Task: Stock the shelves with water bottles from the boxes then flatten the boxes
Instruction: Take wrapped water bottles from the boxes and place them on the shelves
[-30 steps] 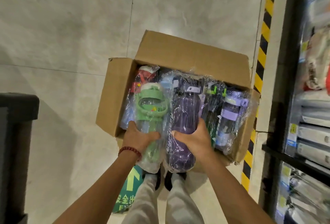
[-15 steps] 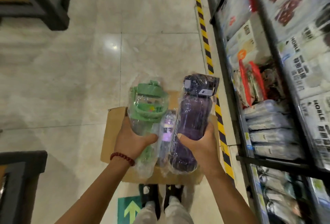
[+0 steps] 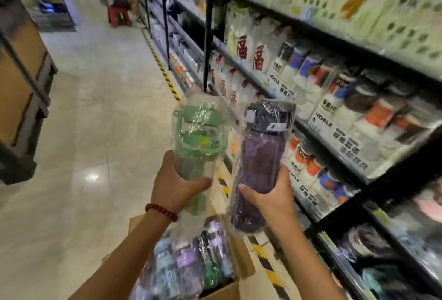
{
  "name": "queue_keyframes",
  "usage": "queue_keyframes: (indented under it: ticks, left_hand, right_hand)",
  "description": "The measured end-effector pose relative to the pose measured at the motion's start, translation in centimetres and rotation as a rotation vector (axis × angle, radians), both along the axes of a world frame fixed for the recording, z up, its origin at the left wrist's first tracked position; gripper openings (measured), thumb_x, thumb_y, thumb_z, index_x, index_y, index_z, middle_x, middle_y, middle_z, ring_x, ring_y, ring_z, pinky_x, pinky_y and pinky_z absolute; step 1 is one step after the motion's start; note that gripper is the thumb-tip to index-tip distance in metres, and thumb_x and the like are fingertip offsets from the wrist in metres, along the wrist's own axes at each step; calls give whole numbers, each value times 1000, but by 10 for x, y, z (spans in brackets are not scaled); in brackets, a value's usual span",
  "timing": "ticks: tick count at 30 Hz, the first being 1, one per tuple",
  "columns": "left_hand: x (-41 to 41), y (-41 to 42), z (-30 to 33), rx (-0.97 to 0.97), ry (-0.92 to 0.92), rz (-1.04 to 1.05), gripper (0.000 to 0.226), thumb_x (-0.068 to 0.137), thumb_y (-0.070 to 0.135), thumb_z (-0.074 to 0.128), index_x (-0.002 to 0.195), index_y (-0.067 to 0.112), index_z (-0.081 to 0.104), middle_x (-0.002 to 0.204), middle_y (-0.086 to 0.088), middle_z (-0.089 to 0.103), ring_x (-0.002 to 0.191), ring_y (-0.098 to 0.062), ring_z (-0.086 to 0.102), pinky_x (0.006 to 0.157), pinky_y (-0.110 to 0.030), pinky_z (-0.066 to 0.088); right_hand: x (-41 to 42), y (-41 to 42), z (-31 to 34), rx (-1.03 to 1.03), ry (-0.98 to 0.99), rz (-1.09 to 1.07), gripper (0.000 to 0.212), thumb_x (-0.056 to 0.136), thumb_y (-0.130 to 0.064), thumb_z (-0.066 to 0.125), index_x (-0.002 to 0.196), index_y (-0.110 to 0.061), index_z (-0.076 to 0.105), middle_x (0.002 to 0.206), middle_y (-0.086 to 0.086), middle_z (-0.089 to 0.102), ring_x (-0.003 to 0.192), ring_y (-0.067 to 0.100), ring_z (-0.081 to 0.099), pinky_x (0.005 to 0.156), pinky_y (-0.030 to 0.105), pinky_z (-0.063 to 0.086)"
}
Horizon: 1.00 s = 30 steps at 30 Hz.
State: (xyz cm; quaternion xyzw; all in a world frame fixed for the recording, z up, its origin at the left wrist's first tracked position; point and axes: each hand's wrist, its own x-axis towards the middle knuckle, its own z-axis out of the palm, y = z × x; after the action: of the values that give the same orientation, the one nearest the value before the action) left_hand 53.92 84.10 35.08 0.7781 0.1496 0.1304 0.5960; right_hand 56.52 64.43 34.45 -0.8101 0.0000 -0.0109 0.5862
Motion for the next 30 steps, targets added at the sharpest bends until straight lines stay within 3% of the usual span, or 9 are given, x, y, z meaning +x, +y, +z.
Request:
queue_keyframes:
  ticks: [3,8,11,14,16,21,26,30]
  left_hand:
    - [3,-47,34,-5,-94,-121,76,29,48,69,100,28,48,94,20,55,78,19,54,59,-4,42]
    - [7,-141,81,48,-168,-339,85,31,52,67,111,28,48,101,20,55,90,-2,57,68,-12,43]
    - [5,-201,101,46,-189,-438,102,30,54,71,124,20,47,115,4,59,103,-13,58,87,-30,50]
    - [-4,-262,115,39,-202,-517,110,31,55,72,130,18,45,122,0,58,111,-19,57,95,-40,49]
    - [-13,-302,120,15,-189,-570,107,31,56,73,128,20,44,121,0,58,111,-20,57,96,-42,49]
    - [-36,-396,129,-79,-172,-684,106,28,55,74,123,20,46,112,4,58,104,-17,58,92,-35,48]
    - [-49,-468,129,-125,-173,-793,80,47,29,87,117,26,48,106,14,60,96,-4,59,73,-17,45]
    - [-56,-514,133,-98,-144,-868,80,45,38,86,114,29,47,104,16,58,94,0,56,78,-26,47]
  right_hand:
    - [-20,-53,43,12,-132,-93,80,57,-27,90,112,-50,36,113,-23,49,101,-7,52,78,8,42]
    - [-62,-140,90,-2,-219,-294,83,66,-28,85,123,-41,27,117,-20,46,107,5,48,85,18,41]
    - [-87,-189,104,-19,-261,-413,83,64,-28,87,123,-38,28,124,-11,45,114,9,45,92,24,37]
    - [-117,-241,115,-24,-281,-530,87,57,-36,87,127,-32,35,125,-11,48,117,10,48,94,25,39]
    - [-138,-276,122,-43,-255,-597,94,61,-34,87,136,-26,32,127,-10,45,116,10,46,94,25,37]
    - [-180,-352,124,-59,-227,-751,106,38,-59,73,130,-19,40,128,1,54,119,20,52,97,33,42]
    - [-210,-413,128,-62,-245,-848,72,57,-26,89,114,-30,45,112,-10,59,105,14,57,87,28,41]
    - [-224,-449,133,-55,-244,-893,60,66,-15,85,102,-33,42,103,-24,52,92,-3,55,76,11,38]
